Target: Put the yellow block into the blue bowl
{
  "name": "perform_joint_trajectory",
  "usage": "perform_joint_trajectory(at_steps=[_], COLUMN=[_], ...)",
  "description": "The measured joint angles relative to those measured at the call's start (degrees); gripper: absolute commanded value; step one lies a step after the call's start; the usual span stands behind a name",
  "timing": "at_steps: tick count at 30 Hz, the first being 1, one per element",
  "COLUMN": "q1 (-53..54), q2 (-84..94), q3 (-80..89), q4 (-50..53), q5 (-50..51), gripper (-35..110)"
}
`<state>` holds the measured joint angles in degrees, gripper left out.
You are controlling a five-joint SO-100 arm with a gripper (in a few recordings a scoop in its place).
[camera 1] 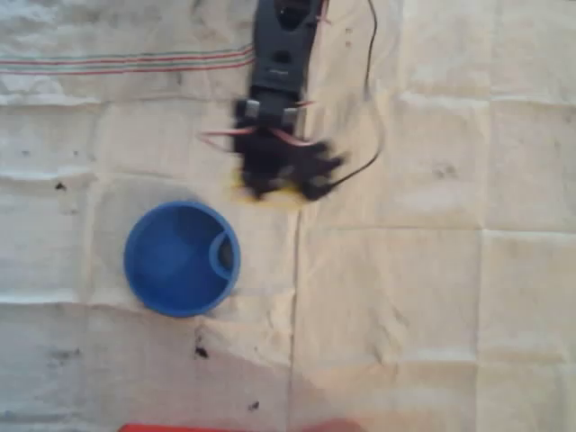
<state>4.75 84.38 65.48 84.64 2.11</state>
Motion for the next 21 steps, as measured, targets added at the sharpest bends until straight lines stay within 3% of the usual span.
perform_joint_trajectory(at_steps=[6,21], q1=[5.63,7.21], q2=[-3.08,-13.71], q3=[0.00,0.18], q4=[-10.02,-28.30], q5=[0.00,0.00], gripper=[0,0])
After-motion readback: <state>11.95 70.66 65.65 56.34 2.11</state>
